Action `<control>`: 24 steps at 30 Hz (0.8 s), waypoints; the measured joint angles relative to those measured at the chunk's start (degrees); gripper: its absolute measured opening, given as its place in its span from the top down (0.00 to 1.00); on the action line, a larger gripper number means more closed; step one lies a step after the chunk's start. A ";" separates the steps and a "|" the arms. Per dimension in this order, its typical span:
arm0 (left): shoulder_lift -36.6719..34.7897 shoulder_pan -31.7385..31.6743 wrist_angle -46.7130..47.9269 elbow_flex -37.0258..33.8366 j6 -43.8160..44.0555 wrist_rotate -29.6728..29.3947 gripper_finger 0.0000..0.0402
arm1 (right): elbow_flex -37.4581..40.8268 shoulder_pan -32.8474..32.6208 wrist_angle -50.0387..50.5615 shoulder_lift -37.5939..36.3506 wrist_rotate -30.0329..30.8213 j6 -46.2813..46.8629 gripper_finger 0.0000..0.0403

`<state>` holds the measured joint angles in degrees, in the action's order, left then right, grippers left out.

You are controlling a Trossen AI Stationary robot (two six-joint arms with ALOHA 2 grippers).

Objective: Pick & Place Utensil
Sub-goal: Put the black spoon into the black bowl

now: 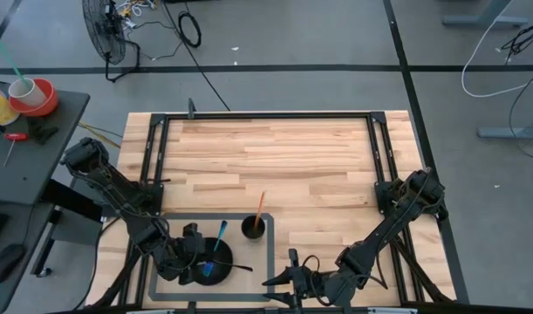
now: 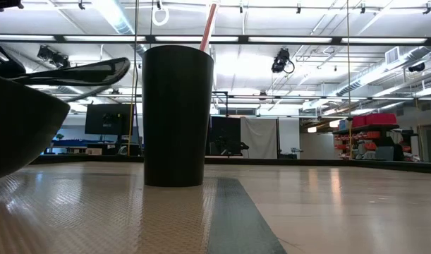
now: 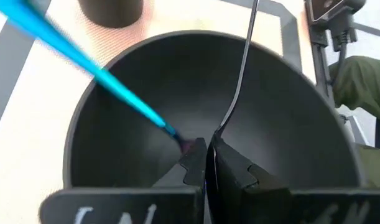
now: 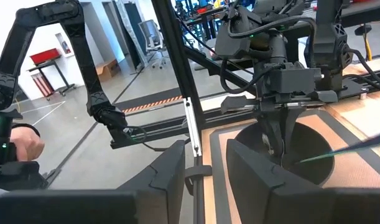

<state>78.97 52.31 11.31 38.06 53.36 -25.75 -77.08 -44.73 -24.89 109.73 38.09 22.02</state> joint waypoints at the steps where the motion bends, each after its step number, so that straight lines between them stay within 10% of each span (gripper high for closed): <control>1: 0.27 0.00 0.02 0.00 0.00 -0.03 0.95 | 0.00 0.00 0.01 0.00 0.00 0.00 0.70; 24: 2.46 0.04 -0.03 0.00 -0.03 3.14 0.90 | 0.00 0.04 0.03 -0.02 -0.15 -0.18 0.70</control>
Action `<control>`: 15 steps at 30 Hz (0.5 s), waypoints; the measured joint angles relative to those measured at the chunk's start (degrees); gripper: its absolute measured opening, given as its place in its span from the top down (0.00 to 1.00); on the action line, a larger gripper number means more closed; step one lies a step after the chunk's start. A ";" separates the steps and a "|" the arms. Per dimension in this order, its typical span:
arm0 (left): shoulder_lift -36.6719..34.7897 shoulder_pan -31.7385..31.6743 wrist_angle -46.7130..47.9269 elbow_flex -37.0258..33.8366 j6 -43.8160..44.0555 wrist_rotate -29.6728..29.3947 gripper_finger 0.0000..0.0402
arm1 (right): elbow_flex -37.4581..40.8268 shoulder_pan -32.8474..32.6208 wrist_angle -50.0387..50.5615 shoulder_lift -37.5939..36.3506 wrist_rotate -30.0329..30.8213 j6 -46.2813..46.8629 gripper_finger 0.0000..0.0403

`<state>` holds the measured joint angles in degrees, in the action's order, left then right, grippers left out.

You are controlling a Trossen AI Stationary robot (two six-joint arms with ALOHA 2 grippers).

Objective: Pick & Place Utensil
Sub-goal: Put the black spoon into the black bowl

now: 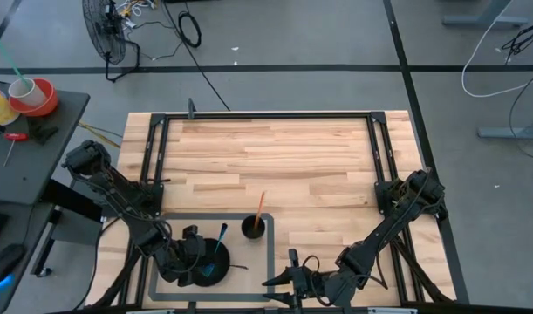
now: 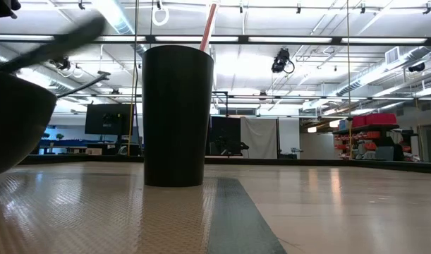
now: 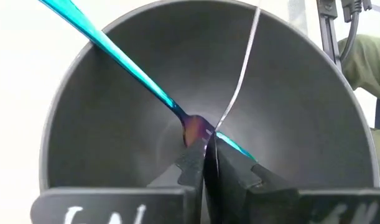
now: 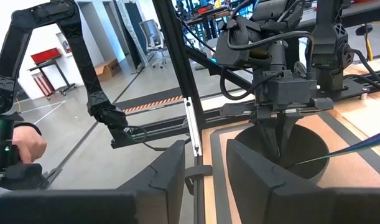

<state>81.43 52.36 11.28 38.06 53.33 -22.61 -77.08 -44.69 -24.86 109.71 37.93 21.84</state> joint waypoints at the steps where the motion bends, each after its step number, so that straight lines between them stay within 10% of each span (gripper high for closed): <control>1: 0.00 0.02 0.05 -0.02 0.01 0.00 0.89 | 0.00 0.00 0.00 0.00 0.00 0.14 0.70; 15: 0.00 0.01 -0.01 0.24 -0.38 1.65 0.69 | 0.00 0.00 0.00 -0.04 -1.37 0.18 0.70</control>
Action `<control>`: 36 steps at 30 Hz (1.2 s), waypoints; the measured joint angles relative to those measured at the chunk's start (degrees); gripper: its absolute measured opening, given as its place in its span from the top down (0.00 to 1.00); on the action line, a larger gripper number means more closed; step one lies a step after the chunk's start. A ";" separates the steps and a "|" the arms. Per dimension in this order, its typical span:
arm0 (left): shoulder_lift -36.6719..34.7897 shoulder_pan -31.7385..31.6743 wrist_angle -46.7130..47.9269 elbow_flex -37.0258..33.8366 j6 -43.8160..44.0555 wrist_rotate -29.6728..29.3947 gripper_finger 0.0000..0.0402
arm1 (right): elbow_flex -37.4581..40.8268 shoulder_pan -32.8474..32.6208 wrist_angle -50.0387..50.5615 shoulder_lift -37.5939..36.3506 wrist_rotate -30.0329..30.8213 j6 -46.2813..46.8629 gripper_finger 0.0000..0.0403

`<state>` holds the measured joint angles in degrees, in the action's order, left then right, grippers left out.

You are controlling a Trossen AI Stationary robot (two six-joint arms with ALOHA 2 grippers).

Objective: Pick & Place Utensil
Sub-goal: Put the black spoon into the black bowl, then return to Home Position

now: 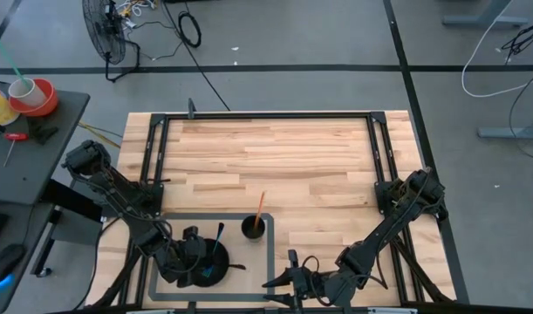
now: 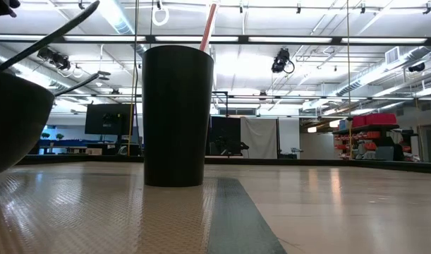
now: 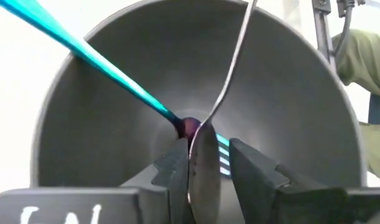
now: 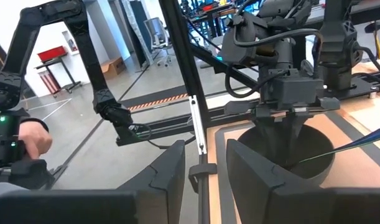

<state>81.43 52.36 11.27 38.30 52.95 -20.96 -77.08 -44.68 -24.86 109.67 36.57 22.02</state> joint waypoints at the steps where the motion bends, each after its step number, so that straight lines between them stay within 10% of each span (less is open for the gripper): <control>1: 0.00 -0.01 0.10 0.24 -0.17 0.29 0.69 | 0.00 0.02 0.00 0.00 0.01 -0.02 0.70; 13: -6.17 -0.01 10.92 4.05 -1.77 -1.63 0.65 | 0.00 0.26 0.62 -0.02 -0.01 -0.66 0.70; 21: -15.63 0.02 11.91 4.12 -9.72 -15.20 0.68 | 0.00 1.21 3.02 -0.04 -0.01 -0.32 0.70; 36: -24.22 -6.55 -12.18 -12.69 -22.51 -22.14 0.80 | 0.00 4.88 9.64 -0.04 -2.07 -3.65 0.74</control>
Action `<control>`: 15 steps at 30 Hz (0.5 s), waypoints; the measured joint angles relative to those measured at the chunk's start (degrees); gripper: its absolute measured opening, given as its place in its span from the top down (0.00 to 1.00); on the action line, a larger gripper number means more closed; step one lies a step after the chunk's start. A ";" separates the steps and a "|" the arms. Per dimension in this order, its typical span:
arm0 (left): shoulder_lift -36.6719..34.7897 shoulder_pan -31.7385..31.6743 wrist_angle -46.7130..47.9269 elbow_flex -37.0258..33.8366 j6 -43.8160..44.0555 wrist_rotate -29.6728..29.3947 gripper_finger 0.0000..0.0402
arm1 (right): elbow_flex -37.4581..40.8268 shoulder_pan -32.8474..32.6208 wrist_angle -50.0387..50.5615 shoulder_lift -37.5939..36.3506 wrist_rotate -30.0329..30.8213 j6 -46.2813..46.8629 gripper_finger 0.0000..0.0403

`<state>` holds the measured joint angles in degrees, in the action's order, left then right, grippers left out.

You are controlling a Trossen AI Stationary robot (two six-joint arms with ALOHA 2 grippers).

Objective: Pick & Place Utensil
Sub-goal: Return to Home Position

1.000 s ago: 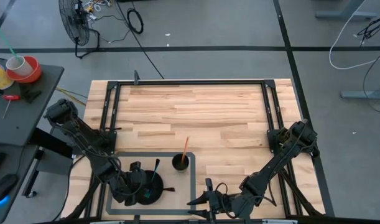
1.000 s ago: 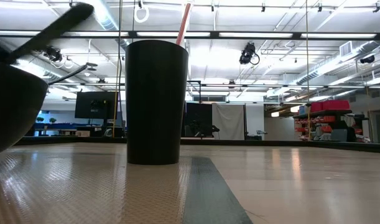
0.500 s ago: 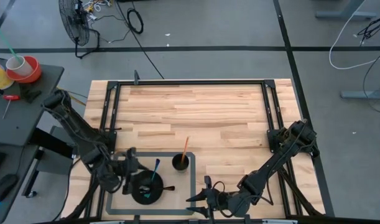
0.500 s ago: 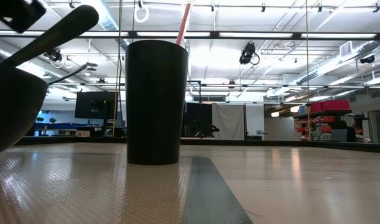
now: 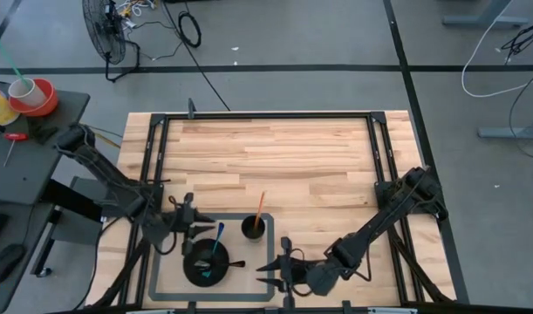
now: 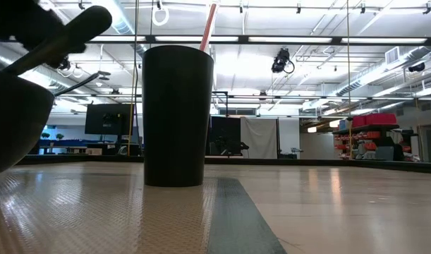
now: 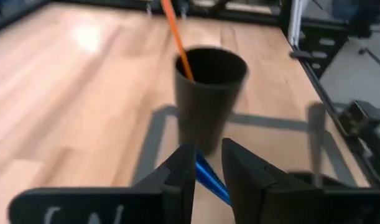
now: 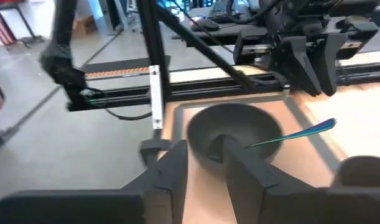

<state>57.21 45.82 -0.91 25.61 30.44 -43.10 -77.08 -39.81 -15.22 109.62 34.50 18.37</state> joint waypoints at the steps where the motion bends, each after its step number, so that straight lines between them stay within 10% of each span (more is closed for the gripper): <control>1: -0.88 -1.07 -1.58 -0.90 -2.04 -0.16 0.81 | 0.00 0.43 -0.02 0.00 -0.01 -0.98 0.75; 15: -19.50 -27.11 -3.04 -2.15 -25.06 22.55 0.99 | 0.00 6.36 -9.13 -0.26 -12.08 -20.77 0.99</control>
<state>37.71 18.71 -3.95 23.46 5.38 -20.55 -77.08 -33.45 -24.35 109.36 22.42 -2.40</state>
